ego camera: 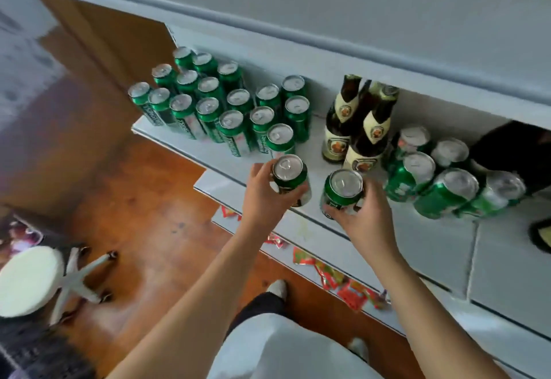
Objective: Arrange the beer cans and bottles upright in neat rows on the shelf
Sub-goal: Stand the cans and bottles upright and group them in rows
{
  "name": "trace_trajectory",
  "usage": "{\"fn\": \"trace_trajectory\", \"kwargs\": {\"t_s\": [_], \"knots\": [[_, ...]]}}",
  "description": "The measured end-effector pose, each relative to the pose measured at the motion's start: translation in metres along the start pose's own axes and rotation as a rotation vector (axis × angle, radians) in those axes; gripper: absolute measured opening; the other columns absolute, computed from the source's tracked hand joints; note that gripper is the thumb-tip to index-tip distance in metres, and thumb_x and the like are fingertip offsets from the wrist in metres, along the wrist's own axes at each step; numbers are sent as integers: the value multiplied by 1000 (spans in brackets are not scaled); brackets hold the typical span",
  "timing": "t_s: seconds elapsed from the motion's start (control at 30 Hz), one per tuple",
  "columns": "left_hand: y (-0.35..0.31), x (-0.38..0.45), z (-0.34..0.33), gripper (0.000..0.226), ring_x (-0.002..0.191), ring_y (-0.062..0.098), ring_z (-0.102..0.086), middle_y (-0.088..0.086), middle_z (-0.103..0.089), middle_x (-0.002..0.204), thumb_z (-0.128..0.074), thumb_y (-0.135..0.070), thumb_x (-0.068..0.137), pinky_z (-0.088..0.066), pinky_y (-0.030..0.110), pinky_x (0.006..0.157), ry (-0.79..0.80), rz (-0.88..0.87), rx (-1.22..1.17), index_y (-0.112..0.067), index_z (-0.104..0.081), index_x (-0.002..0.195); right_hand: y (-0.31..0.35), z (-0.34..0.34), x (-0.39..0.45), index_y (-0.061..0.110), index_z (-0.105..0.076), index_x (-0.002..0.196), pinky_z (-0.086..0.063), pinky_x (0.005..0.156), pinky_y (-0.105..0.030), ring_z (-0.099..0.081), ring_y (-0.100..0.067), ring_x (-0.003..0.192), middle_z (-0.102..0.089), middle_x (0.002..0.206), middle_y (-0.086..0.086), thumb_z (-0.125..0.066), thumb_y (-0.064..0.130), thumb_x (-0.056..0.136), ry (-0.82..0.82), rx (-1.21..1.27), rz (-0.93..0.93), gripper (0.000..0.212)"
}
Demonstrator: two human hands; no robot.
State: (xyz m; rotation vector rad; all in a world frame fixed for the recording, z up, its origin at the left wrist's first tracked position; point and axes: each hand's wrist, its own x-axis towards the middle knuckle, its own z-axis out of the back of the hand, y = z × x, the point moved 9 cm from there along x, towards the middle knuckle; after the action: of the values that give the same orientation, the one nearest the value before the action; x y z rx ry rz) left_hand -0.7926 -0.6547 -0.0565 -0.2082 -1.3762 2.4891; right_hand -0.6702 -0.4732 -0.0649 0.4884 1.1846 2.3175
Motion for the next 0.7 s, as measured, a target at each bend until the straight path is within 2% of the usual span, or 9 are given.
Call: {"fn": "trace_trajectory", "kwargs": {"t_s": [0.07,0.2,0.3,0.37,0.43,0.5,0.53,0.63,0.7], "knots": [[18,17,24,59,99,5,-53,-9,-51,112,-86,-38,70,-41,14,87,-21,6,17,-26,-61,122,15,-37,14,11,-52,124,-46,89,-28,-55,-22,114,-58,121,-6,-88,34,66,8,-20,-5,73],[45,53,50,61,100,4,-50,-6,-51,116,-84,-35,72,-40,16,87,20,-7,80,-22,-57,126,30,-84,33,13,-44,134,-48,90,-35,-52,-26,122,-55,133,-7,-83,33,74,-35,-88,-78,75],[57,75,52,67,111,10,-50,-2,-51,125,-83,-29,75,-42,21,96,27,-21,72,-18,-51,132,30,-90,38,5,-41,137,-41,89,-24,-52,-28,122,-53,135,-14,-80,25,78,-130,-86,-184,73],[60,84,49,67,112,13,-50,-1,-49,125,-82,-25,76,-45,26,98,7,-27,28,-15,-46,132,26,-91,41,1,-42,136,-44,87,-18,-57,-26,117,-53,133,-17,-79,16,79,-177,11,-251,69],[61,88,48,65,107,9,-47,-3,-45,121,-81,-23,78,-42,13,95,-35,-35,3,-12,-43,130,19,-89,47,0,-45,130,-53,90,-32,-61,-28,111,-55,128,-19,-80,14,78,-243,47,-298,65],[60,87,48,61,101,3,-42,-5,-42,116,-80,-24,80,-35,3,89,-72,-50,19,-12,-43,127,9,-88,55,1,-48,117,-54,87,-44,-63,-32,104,-60,117,-19,-82,17,75,-269,-18,-337,56],[60,85,48,60,101,4,-42,-4,-42,115,-79,-25,80,-37,6,90,-85,-54,33,-11,-43,126,3,-88,61,2,-48,112,-54,85,-46,-64,-33,101,-61,112,-18,-83,18,74,-258,-37,-352,54],[49,75,56,58,103,15,-44,3,-42,116,-79,-29,80,-46,29,93,-147,-95,126,-9,-43,120,-3,-89,73,2,-52,108,-55,81,-46,-64,-32,95,-63,105,-18,-85,21,71,-204,-81,-350,53],[12,62,62,48,99,24,-46,9,-45,109,-77,-28,80,-48,34,88,-230,-341,216,-7,-46,110,4,-83,72,4,-53,112,-54,84,-41,-62,-29,100,-63,109,-14,-79,24,78,-174,-92,-318,47]]}}
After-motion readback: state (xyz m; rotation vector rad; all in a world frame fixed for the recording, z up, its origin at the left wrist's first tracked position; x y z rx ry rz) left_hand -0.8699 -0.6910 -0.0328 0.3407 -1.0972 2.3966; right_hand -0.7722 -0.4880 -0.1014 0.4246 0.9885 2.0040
